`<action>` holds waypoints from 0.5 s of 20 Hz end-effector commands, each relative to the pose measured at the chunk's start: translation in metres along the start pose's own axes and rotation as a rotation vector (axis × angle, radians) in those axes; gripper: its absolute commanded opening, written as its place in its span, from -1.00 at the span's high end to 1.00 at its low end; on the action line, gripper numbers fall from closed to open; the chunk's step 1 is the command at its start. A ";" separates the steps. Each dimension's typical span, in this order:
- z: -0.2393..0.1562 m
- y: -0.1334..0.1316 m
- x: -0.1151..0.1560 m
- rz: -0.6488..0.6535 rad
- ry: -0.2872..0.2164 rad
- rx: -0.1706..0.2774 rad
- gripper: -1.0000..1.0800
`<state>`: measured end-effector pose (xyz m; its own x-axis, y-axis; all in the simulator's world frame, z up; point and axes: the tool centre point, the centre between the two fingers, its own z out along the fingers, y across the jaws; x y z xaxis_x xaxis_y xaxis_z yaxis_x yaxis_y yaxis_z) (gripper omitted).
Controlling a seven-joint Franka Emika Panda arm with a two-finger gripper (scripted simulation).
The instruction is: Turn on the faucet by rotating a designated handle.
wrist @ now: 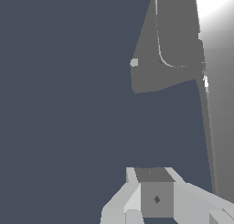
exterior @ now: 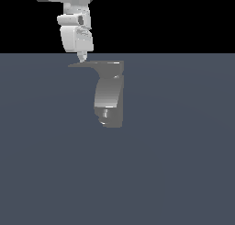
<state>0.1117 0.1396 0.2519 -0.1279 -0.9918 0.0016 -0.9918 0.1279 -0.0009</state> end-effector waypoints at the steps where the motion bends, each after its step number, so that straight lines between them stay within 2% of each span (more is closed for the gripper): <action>1: 0.002 -0.005 0.002 0.021 0.000 0.000 1.00; 10: 0.003 -0.005 0.003 0.030 -0.001 -0.001 1.00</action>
<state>0.1174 0.1352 0.2483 -0.1582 -0.9874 0.0011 -0.9874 0.1582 0.0003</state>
